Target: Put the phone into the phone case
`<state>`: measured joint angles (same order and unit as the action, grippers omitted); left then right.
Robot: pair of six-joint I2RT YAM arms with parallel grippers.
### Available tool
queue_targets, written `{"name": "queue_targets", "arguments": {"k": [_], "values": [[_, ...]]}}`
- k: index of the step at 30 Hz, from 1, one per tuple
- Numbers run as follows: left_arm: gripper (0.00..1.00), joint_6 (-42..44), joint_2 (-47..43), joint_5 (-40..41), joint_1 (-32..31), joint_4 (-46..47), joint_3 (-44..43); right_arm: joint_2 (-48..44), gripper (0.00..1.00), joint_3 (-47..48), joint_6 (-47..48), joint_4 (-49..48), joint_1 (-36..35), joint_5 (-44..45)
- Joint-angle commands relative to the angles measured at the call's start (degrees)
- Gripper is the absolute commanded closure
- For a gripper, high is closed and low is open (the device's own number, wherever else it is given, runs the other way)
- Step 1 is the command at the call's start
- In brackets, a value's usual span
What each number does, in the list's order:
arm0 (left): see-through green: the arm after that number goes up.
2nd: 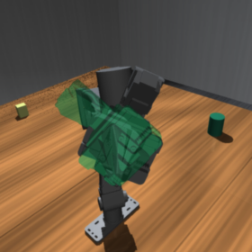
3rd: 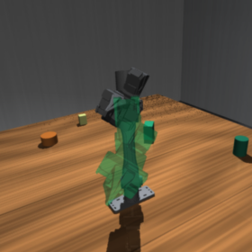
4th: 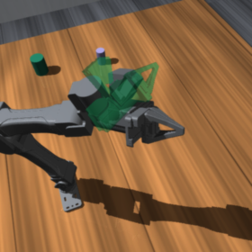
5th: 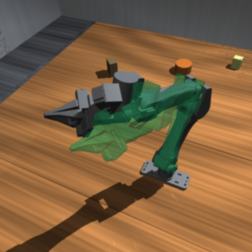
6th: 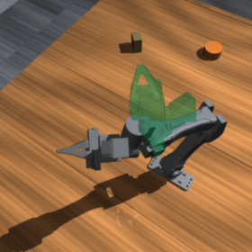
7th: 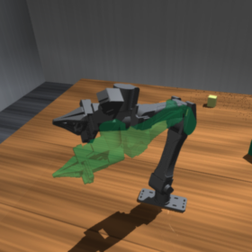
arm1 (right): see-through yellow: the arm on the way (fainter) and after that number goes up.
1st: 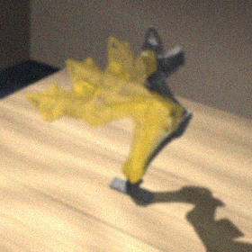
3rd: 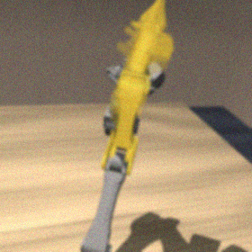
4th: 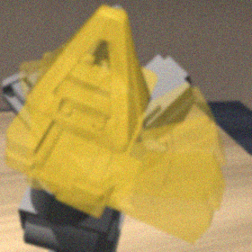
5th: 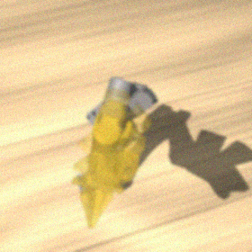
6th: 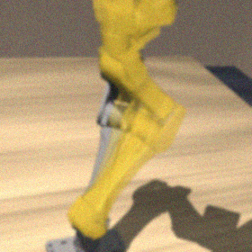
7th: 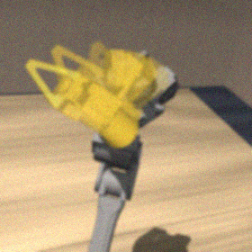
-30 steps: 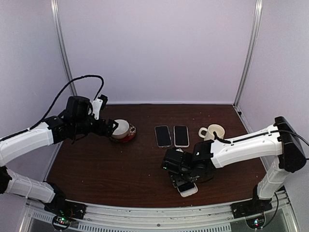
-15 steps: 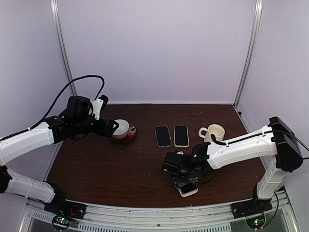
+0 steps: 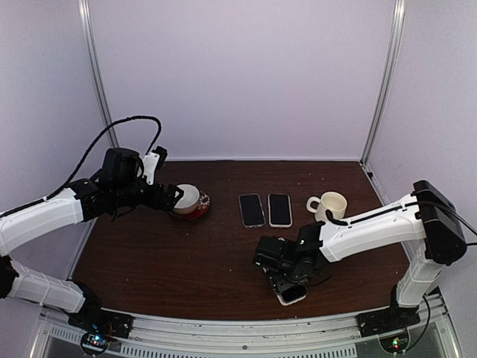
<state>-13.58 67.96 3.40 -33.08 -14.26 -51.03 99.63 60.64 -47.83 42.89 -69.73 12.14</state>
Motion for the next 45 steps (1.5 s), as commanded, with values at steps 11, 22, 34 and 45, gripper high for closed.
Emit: {"name": "queue_targets", "arguments": {"k": [11, 22, 34, 45], "values": [[0.08, -2.61, 5.29, -31.06, -0.59, 5.79, -4.57, -13.27, 0.74, 4.13, 30.3, -9.31, -0.04, 9.98], [0.03, -16.95, 12.26, -47.51, -6.93, 18.64, -6.6, -14.59, 0.76, 5.79, 51.13, -25.21, -0.15, 15.75], [0.34, -14.3, 16.35, -39.24, -11.43, 18.04, -7.64, -14.49, 0.78, 4.71, 54.94, -34.17, -0.45, 14.78], [0.86, -11.1, 14.46, -37.94, -16.14, 23.36, -5.39, -14.15, 0.78, 6.28, 58.34, -34.37, -0.52, 11.12]]}}
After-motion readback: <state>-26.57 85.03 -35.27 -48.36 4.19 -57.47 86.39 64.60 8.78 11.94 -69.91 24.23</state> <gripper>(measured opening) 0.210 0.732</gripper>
